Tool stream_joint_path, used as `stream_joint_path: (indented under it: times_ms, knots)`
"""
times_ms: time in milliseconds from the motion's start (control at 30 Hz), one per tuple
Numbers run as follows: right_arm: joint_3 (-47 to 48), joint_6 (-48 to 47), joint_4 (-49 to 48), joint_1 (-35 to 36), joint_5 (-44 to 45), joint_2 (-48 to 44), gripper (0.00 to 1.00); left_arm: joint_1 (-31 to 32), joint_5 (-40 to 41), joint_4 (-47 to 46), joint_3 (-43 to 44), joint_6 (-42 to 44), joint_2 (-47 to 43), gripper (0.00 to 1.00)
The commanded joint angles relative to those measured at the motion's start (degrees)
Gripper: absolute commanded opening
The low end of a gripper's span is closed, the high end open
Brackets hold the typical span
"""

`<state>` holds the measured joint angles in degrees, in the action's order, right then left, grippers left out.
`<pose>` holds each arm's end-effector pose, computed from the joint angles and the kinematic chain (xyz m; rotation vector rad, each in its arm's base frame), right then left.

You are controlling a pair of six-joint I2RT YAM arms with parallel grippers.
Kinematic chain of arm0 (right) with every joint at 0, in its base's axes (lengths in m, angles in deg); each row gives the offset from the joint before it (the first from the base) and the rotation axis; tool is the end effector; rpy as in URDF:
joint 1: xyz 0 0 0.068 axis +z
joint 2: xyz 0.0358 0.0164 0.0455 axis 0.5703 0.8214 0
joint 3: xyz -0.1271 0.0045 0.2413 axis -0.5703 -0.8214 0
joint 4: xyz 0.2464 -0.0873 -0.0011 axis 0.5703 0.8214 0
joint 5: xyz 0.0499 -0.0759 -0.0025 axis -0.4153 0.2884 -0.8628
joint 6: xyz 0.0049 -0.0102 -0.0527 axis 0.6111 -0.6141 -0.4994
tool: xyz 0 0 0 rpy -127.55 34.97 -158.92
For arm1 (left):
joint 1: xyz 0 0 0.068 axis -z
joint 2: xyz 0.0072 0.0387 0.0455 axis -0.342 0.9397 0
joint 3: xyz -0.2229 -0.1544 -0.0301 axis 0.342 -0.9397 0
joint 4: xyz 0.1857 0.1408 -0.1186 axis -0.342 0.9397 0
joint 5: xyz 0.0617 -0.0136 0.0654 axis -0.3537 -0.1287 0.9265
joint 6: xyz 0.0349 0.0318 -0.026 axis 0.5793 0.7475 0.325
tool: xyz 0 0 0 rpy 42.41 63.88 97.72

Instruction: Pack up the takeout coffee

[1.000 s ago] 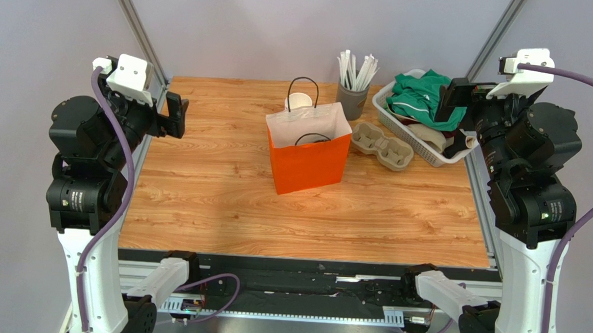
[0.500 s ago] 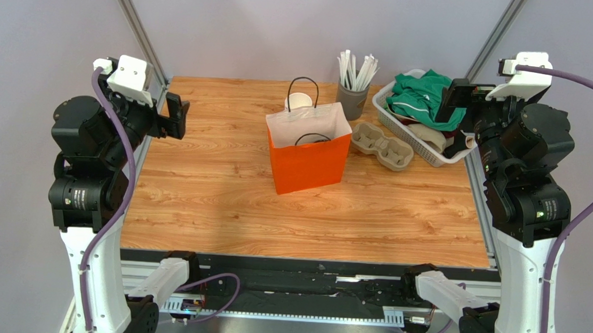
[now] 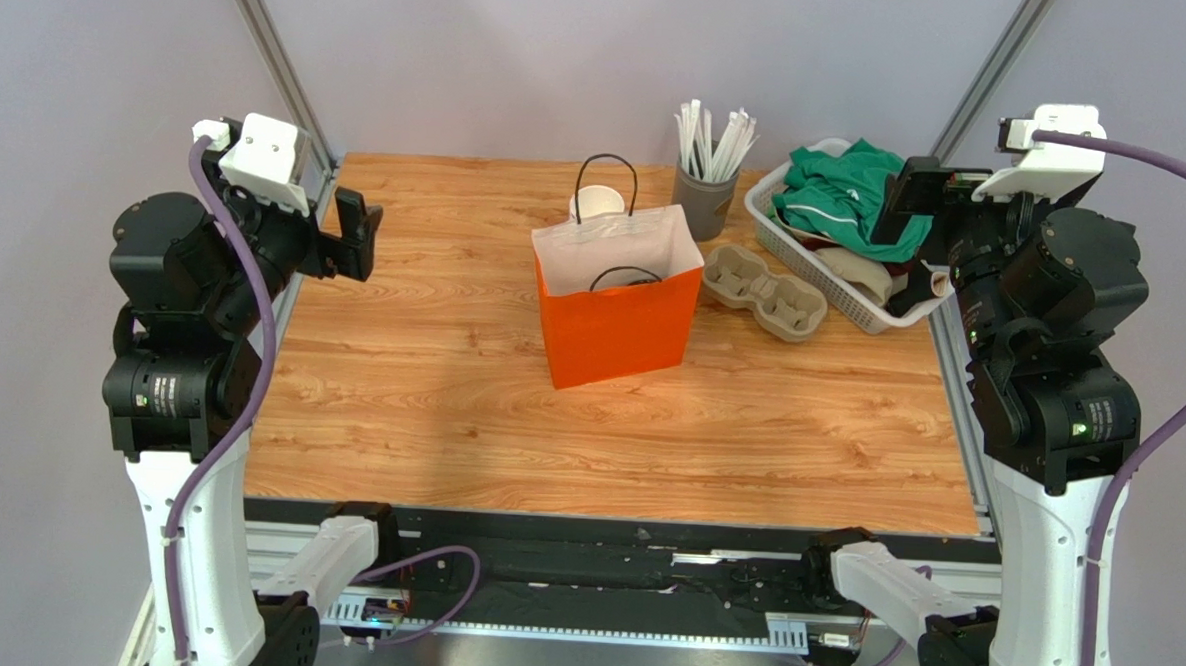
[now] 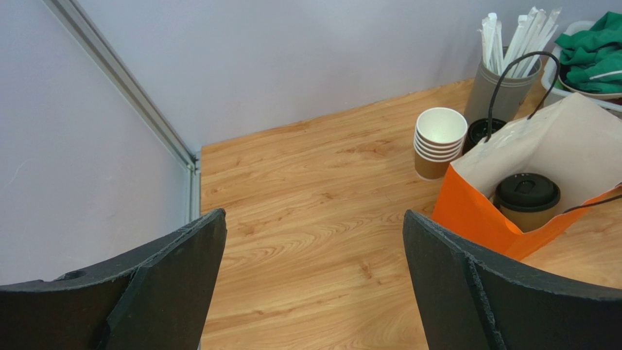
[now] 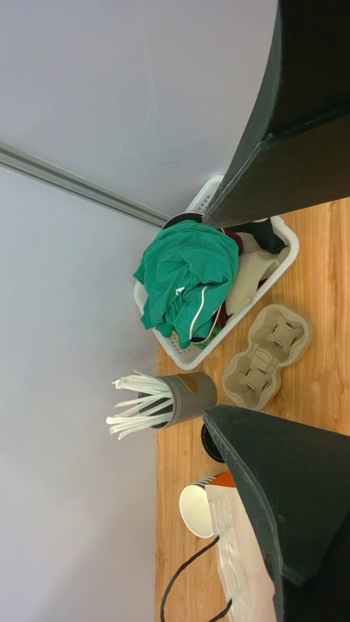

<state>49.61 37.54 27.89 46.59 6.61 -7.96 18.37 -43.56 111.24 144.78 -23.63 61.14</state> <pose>0.1244 0.0163 0.5486 -0.0310 1.5837 -0.1333 0.1179 -0.0048 0.5264 0.2415 1.6471 -0.0888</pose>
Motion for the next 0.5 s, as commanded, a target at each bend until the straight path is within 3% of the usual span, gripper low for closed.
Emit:
stream_joint_path:
  times_ms: [0,467]
  knots:
    - [-0.53,0.46,-2.41,-0.12,0.95,-0.3,0.99,-0.57,-1.13,-1.54,-0.53,-1.23,-0.45,0.99]
    - [-0.79,0.46,-2.24,-0.21,0.51,-0.56,0.99,-1.01,-1.57,-1.72,-0.97,-1.41,-0.53,0.99]
